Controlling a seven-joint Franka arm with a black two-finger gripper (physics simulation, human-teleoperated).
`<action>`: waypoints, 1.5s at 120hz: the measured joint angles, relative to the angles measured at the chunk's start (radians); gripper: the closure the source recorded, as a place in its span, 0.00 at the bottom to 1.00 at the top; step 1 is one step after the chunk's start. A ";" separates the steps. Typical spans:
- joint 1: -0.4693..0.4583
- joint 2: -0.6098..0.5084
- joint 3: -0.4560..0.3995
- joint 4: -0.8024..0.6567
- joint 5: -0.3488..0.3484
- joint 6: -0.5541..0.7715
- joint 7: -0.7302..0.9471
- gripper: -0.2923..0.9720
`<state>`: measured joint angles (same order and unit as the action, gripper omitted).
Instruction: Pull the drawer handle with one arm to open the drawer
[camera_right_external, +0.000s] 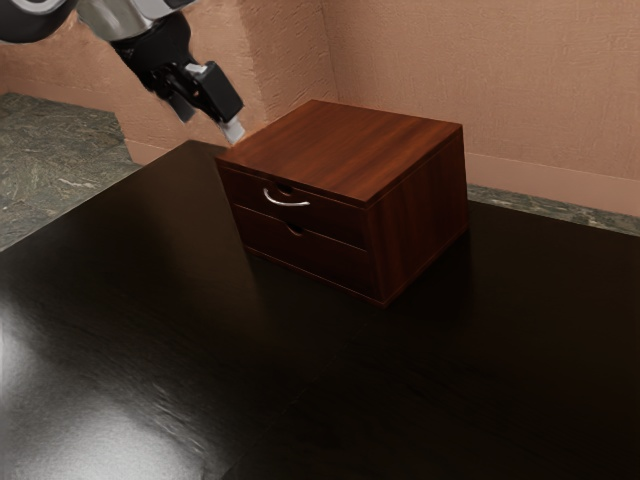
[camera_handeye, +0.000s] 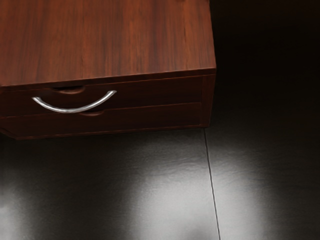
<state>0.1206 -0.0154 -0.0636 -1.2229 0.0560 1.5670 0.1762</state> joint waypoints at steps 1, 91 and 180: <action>0.000 -0.003 0.000 0.001 0.000 -0.001 0.000 0.23; -0.310 -0.210 0.099 -0.482 0.112 -0.064 0.825 0.23; -0.215 -0.227 0.325 -0.565 0.241 0.259 1.185 0.23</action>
<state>-0.0939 -0.2421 0.2610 -1.7882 0.2973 1.8261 1.3609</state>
